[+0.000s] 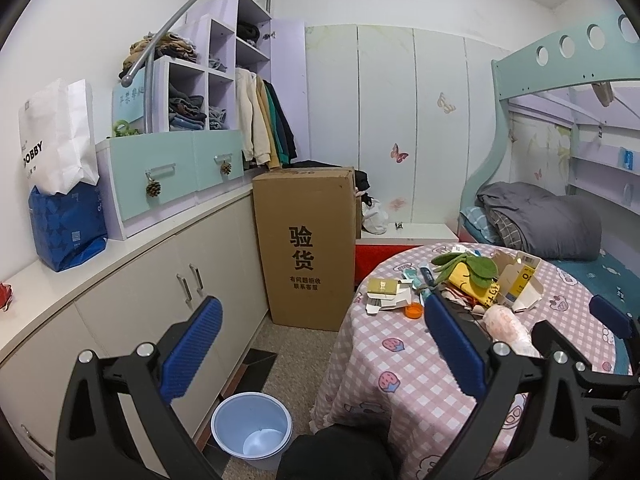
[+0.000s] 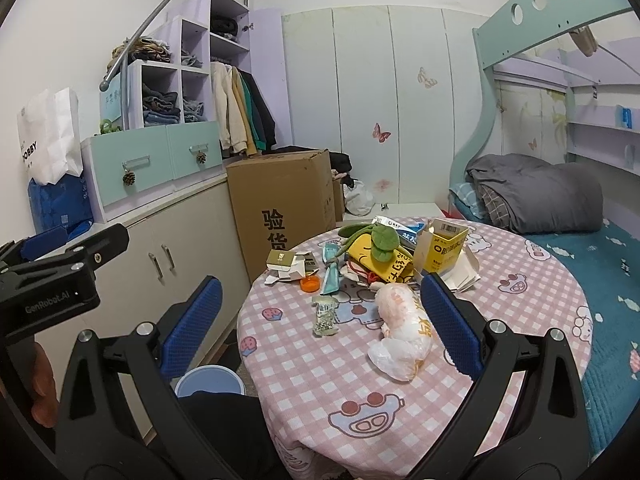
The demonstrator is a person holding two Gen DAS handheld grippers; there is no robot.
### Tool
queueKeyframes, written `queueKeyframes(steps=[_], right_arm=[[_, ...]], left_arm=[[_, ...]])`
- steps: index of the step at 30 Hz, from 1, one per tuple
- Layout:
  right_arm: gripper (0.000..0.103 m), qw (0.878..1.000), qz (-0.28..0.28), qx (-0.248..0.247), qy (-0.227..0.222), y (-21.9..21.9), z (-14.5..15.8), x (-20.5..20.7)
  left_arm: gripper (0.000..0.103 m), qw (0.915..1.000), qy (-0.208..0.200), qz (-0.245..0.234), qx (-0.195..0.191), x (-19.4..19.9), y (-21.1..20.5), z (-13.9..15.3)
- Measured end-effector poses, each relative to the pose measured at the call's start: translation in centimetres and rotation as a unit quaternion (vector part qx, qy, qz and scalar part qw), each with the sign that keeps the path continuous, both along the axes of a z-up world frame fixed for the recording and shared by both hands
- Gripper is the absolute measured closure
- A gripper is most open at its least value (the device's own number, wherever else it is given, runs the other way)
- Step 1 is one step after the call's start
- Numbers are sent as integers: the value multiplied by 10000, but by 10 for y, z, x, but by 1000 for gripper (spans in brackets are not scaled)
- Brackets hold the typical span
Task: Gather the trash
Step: 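Move both tools toward the cluttered table, then grasp the white plastic bag with the right tool while the left tool grasps a wrapper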
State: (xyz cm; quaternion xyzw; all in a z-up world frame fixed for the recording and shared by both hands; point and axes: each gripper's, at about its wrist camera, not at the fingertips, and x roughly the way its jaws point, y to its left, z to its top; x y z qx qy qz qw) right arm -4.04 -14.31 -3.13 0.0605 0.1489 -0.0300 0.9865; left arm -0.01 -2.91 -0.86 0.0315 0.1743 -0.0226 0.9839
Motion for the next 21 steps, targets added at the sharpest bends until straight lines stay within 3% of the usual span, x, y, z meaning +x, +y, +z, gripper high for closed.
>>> queueKeyframes(steps=[9,21], right_arm=[[6,9998,35,94,165,-13,-13,12],[6,9946,-68,787,681,-57,-46,39]], left_arm=[[4,9998,187,-78,86,11,-10,-10],[4,9969,751,-237,71,49,-31,-34]])
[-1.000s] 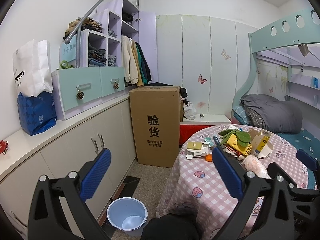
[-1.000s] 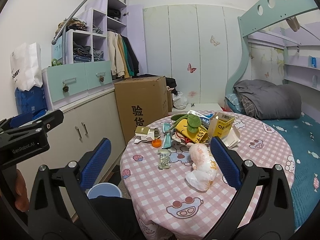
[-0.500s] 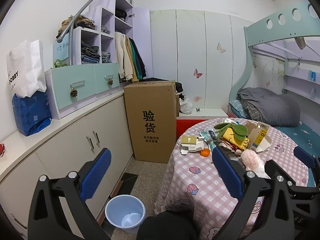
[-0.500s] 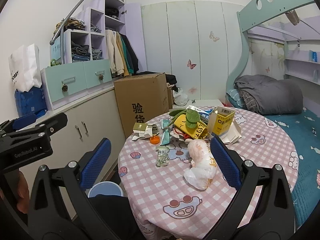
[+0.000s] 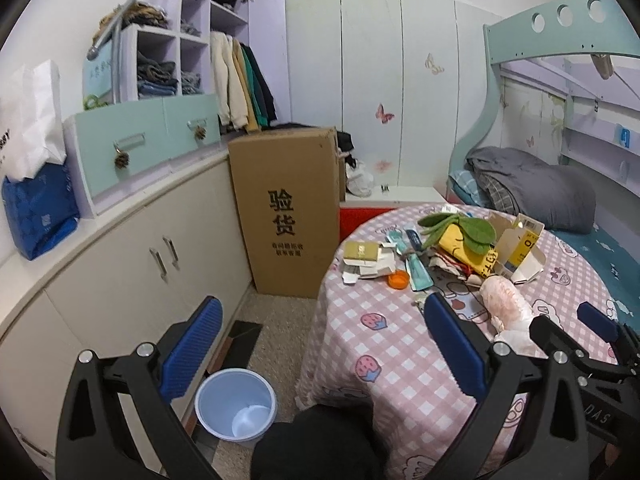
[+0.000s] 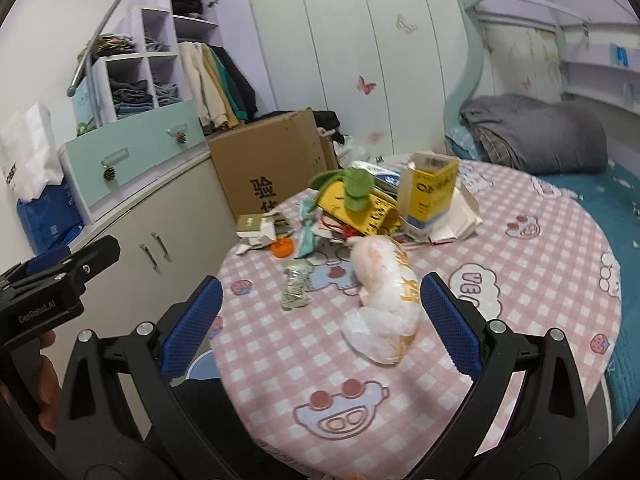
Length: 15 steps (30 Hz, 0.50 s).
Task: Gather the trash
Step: 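Grasp the white plastic bag with the right tool while the left tool grasps a wrapper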
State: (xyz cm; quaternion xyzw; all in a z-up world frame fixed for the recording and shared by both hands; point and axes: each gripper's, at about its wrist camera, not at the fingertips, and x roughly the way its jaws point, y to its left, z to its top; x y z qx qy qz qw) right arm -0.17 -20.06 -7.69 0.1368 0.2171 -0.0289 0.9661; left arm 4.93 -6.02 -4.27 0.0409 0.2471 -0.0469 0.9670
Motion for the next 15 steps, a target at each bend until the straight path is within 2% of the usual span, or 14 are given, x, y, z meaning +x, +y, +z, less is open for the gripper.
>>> queueKeyframes(steps=[8,15], right_arm=[[6,9990,-165,-111,406,-27,-17,26],[7,9964,-98,-129,832,-43,-33,55]], left_arm=[[4,9987,461,-219,-93,34,-22,-19],[4,9964,789,-302,7,58,-40,-37]])
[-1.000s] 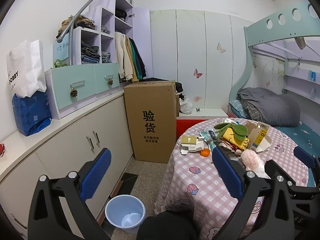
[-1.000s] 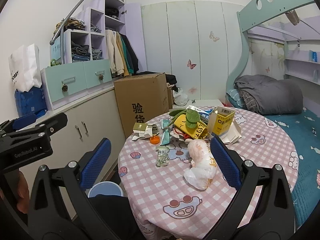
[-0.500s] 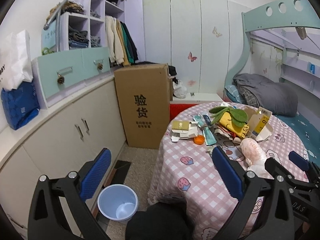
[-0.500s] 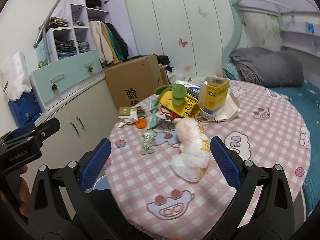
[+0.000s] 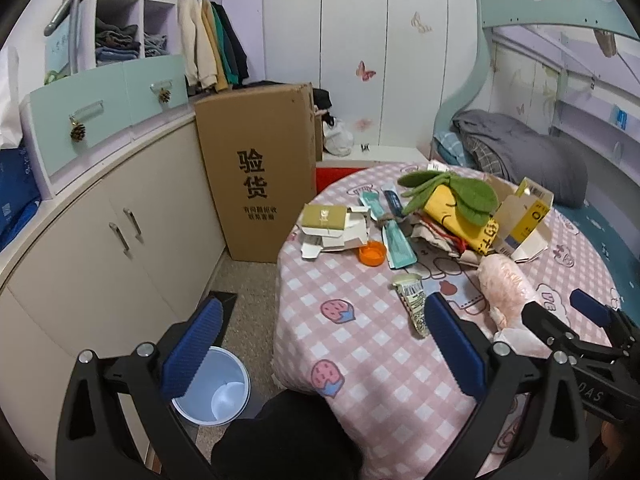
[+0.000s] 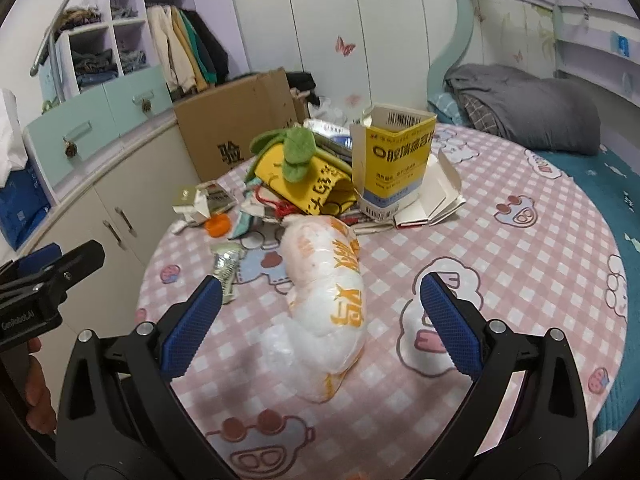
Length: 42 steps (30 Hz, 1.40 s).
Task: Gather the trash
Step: 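Grasp the white plastic bag with the right tool while the left tool grasps a wrapper, then carry both items to the blue wastebasket and open both tools to drop them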
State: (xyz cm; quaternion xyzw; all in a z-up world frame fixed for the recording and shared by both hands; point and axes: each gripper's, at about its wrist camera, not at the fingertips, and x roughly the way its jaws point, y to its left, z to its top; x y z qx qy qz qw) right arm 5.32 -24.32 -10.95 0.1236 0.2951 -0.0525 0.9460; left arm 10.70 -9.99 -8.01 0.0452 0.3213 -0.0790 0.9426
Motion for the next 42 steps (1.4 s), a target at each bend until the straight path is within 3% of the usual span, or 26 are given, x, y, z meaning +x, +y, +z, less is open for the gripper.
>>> queueKeyframes(steps=[4,7,9,16,18,20,24,26,27,32,37,42], right_arm=[[22,9997,131,-61,216,-3,-6,15],[39,9989,243,-47,407,-5,-11,25],[65,9982,293,-51,511,-7,-16,29],[66,9988,155,198,425,-25,-17,21],[66,9987,144,223,424,-27,-17,20],[66,9988,137,196,425,-25,-16,20],[66,9988,119,123,453,-21,-15,19],[67,9988,125,86,461,-19,-15,17],[67,9988,124,69,460,-16,-15,17],[68,9988,258,97,394,-3,-12,12],[68,9982,538,85,258,23,-1,13],[68,9942,1047,168,149,64,12,26]], left_arm=[[4,9999,148,-47,62,12,-10,-9],[4,9995,268,-100,127,20,-18,-17],[4,9991,362,-169,166,25,-25,-23],[5,9965,652,-480,219,43,-53,-44],[10,9959,704,-525,235,48,-61,-49],[31,9943,836,-600,280,54,-68,-55],[50,9909,1112,-688,306,63,-80,-66],[79,9910,1044,-783,309,59,-83,-66],[85,9906,1052,-816,303,57,-83,-66],[90,9889,1105,-992,-88,46,-68,-57],[91,9907,833,-1031,-295,29,-41,-42],[91,9945,630,-669,-494,18,17,-30]])
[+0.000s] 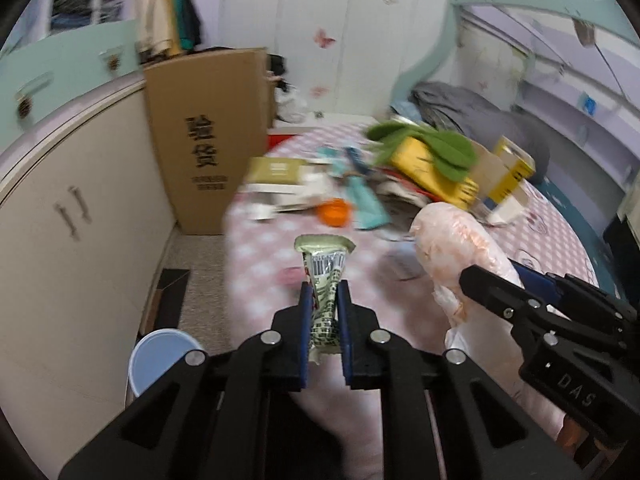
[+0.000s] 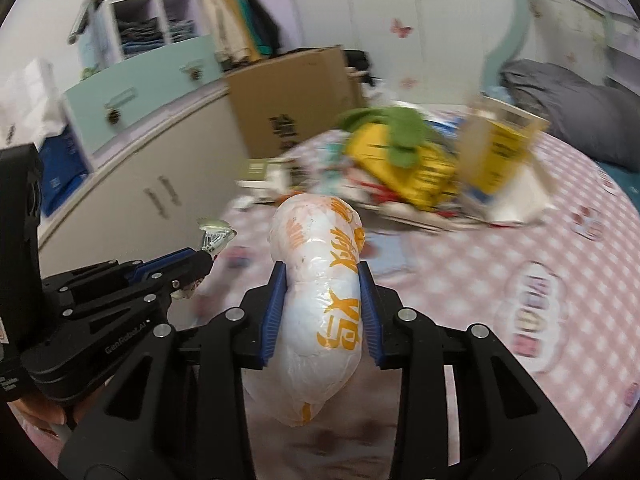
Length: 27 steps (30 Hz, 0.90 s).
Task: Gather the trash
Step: 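Carry both items to the blue wastebasket and open both tools to drop them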
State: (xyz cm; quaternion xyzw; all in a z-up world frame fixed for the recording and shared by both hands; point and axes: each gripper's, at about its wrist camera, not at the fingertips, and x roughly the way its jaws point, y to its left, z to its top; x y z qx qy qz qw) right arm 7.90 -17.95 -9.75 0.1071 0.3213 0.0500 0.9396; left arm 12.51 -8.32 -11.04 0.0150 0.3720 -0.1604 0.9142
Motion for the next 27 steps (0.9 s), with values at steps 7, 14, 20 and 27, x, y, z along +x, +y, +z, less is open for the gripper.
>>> queueKeyframes(steps=[7,14,20,27], right_arm=[[68,9932,1160,-8,-29,103,7,48],[68,9796,1984,-128,304,205,-25,109],[56,9690,2356,250,693,271,-61,163],[36,9731,2088,439,868,296,-101,190]], left_arm=[[91,9933,2,1154,56,11,109,-10],[91,9721,389,2303,219,33,214,-46],[91,9546,730,2884,169,58,277,-76],[91,9428,1037,3167,118,80,308,-110]])
